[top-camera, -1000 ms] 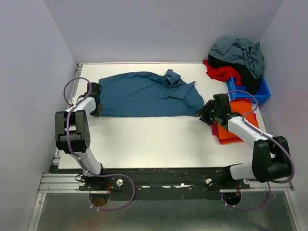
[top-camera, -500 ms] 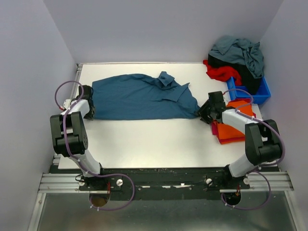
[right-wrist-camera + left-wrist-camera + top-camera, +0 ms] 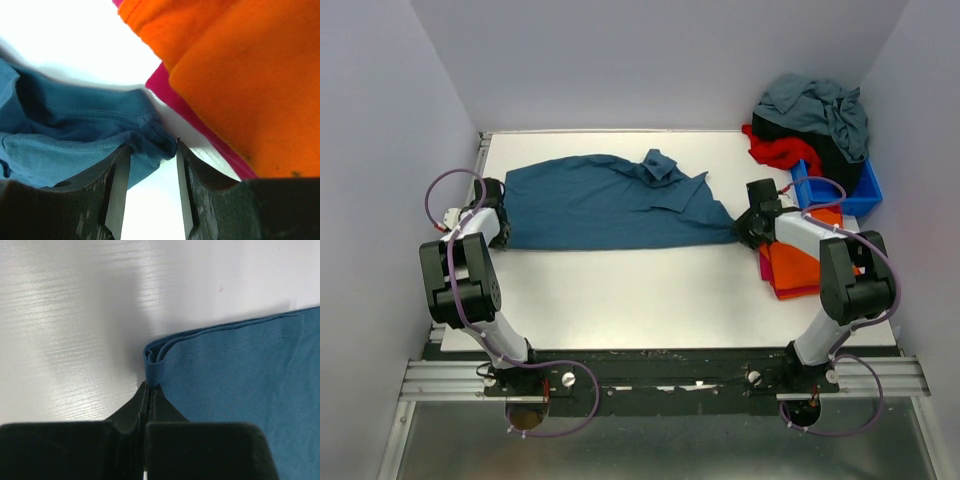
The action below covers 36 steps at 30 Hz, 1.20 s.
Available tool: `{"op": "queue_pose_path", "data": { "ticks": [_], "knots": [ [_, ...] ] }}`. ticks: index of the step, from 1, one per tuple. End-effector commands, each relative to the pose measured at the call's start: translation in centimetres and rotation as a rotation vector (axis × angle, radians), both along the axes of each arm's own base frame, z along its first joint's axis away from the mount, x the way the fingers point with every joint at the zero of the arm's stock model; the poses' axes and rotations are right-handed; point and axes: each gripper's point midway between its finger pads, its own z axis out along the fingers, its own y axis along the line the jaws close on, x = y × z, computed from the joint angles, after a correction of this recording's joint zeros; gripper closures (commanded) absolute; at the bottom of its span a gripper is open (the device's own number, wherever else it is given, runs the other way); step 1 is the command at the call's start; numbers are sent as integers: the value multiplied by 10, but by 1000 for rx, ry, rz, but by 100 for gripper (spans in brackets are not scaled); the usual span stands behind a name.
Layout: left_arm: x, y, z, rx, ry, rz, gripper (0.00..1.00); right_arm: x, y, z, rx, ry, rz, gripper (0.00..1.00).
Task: Fold and stack the t-shirts
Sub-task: Fold the flattened tshirt in 1/3 of the way
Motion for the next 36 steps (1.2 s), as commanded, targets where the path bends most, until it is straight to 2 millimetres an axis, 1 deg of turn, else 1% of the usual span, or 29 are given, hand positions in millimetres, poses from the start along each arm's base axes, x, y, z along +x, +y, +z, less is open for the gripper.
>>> {"op": "queue_pose_path", "data": {
  "ticks": [1,4,8,9,12,14,15,16,17,19,20,22,23,28,31,33,34,36],
  "knots": [
    [-1,5,8,12,-32,1,100,-2,-18,8,-59,-7,-47,52],
    [-2,1,3,-8,-35,-9,100,-6,-5,10,-11,-12,5,52],
    [-6,1,-1,-6,-20,-9,100,-13,12,6,51,-18,36,52],
    [-6,1,0,-3,-22,-7,100,-12,14,4,54,-13,37,52],
    [-7,2,1,3,-18,-8,100,-7,13,-4,29,13,28,52],
    [-7,3,2,5,-14,-6,100,-2,15,-5,19,15,37,58],
    [-7,3,3,6,-11,-9,100,0,16,-6,22,17,38,68],
    [-8,2,2,3,-7,-10,100,2,16,-4,21,15,34,72],
    [-8,1,3,0,-9,-9,100,2,14,-5,10,24,31,74],
    [-8,1,3,0,-13,-7,100,4,11,-3,-10,33,19,75],
    [-8,2,3,3,-12,-6,100,5,9,-2,-18,34,11,85],
    [-8,3,3,6,-6,-5,100,5,5,1,-28,33,-4,99],
    [-8,3,4,8,-8,-8,100,5,4,3,-35,27,-2,99],
    [-5,-2,7,0,-13,-30,100,5,1,30,-49,-31,10,99],
    [-4,-5,13,6,-2,-51,100,7,0,54,-54,-93,27,99],
    [0,-5,23,2,-3,-58,100,14,3,78,-48,-150,56,99],
    [7,-6,30,-6,-18,-70,100,18,4,90,-48,-180,69,99],
    [19,-9,51,-23,-46,-86,100,31,8,124,-30,-253,94,99]
  ]
}}
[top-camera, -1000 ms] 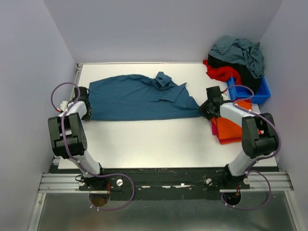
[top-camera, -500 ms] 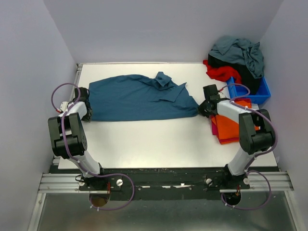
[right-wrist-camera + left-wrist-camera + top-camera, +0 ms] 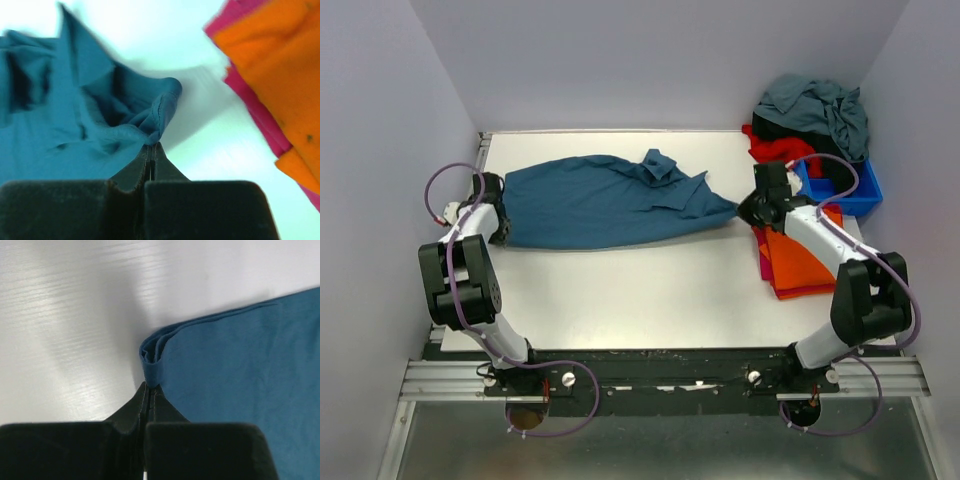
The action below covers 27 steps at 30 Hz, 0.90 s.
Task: Fold and stack the t-shirts
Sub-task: Fold the flattened tshirt in 1/3 of the way
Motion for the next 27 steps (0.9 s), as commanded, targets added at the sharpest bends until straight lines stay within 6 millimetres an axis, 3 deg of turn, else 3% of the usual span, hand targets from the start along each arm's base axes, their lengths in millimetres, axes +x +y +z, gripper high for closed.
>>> {"op": "queue_pose_path", "data": {
  "ticks": [1,2,4,8,10,18,21,23,27],
  "knots": [
    [27,-4,56,-20,-78,-50,100,29,1,80,-9,-181,52,99],
    [33,-5,71,-17,-98,-61,100,38,2,108,0,-240,67,99],
    [42,-5,104,1,-145,-71,100,42,3,146,3,-299,84,99],
    [45,-1,184,75,-279,-109,100,31,0,221,-14,-445,133,99],
    [41,-3,220,110,-347,-145,100,18,-1,255,-24,-527,165,99],
    [-14,-17,347,224,-659,-183,100,-68,-11,383,-37,-884,226,99],
    [-24,-18,387,254,-742,-177,100,-88,-24,413,-73,-960,186,99],
    [-20,-18,392,244,-734,-176,100,-85,-31,417,-99,-958,152,99],
    [10,-14,379,209,-706,-167,100,-51,-26,398,-78,-888,134,99]
  ]
}}
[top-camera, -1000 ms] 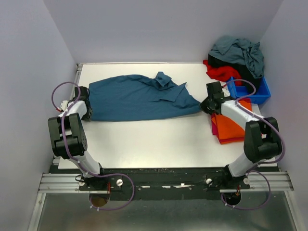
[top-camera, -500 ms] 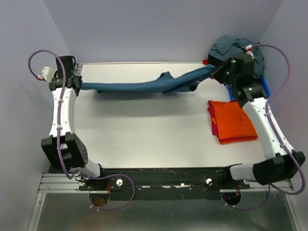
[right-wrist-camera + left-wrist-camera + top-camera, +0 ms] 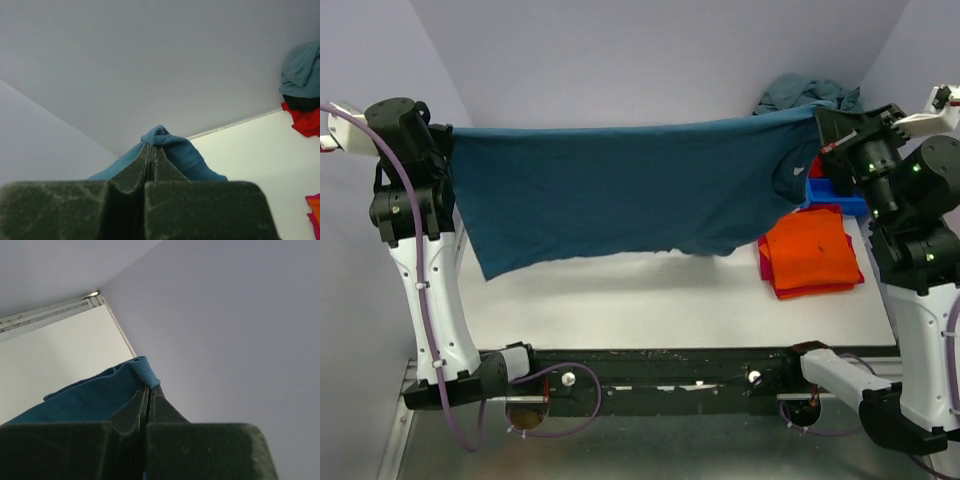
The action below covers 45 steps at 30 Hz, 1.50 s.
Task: Fold and stack the t-shirts
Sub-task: Fold the flattened tshirt in 1/3 of the way
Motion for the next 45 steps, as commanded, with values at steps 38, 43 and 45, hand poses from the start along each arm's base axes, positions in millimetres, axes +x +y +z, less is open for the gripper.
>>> {"op": "queue_pose_path", "data": {
  "ticks": [38,43,45],
  "knots": [
    [103,-10,-291,-203,290,-124,100,143,-2,-321,297,657,242,99],
    [40,-8,-352,-233,473,-22,100,96,1,-381,317,785,203,99],
    [22,-11,-366,-244,506,-17,100,78,-2,-397,314,838,171,99]
  ]
}}
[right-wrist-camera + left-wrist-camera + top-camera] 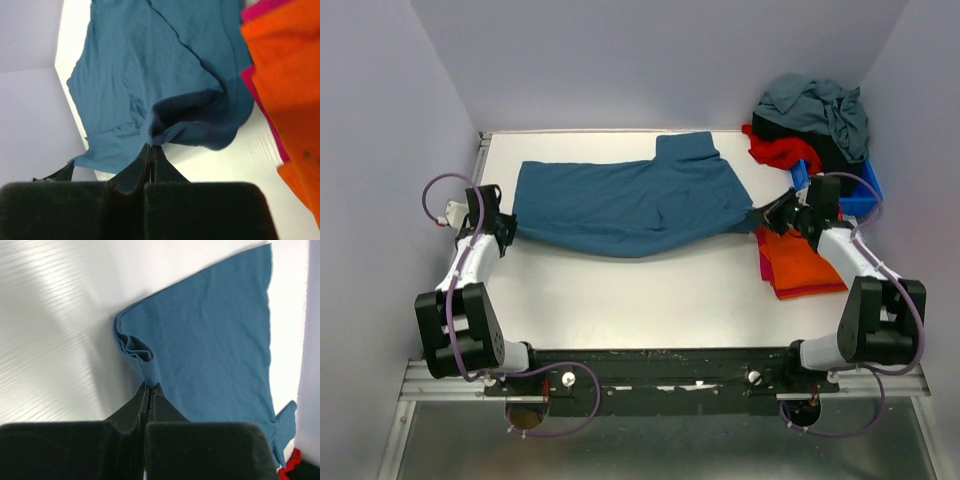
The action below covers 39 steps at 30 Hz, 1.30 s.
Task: Fold and stack the t-shirts
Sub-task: Fold the flattened tshirt in 1/3 of the way
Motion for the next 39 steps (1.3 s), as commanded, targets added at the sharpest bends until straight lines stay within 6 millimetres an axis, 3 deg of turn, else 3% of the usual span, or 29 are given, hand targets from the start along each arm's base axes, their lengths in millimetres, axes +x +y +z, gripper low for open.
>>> {"op": "queue_pose_path", "data": {
  "ticks": [1,4,9,20,21,22,23,24,25,26,30,32,36,39],
  "knots": [
    [-43,9,-22,36,71,81,100,-24,-9,-13,-56,12,-49,99],
    [-76,7,-37,28,131,134,100,-55,-10,-32,-74,75,-76,99],
    [-112,23,-39,103,169,216,100,-96,-10,-47,-95,123,-88,99],
    [-144,38,-49,133,213,296,100,-167,-8,-86,-137,286,-100,99],
    [-147,39,-48,137,220,306,98,-172,-7,-87,-143,289,-96,97],
    [-149,40,-48,142,230,311,87,-177,-7,-89,-142,296,-93,88],
    [-151,40,-46,145,237,309,61,-178,-5,-85,-140,276,-80,75],
    [-153,40,-45,145,248,308,37,-175,-5,-78,-143,238,-77,52],
    [-152,40,-40,147,244,302,22,-170,-5,-70,-151,188,-64,38],
    [-147,41,-32,160,226,286,17,-164,-6,-59,-169,140,-60,33],
    [-132,45,7,211,122,246,7,-129,-13,-2,-261,-44,-28,35],
    [-109,40,34,246,4,149,5,-113,-4,16,-271,-111,47,39],
    [-61,7,77,278,-242,-147,5,-77,18,30,-294,-149,146,42],
    [-36,-18,93,260,-377,-281,5,-44,27,37,-330,-161,166,43]
  ]
}}
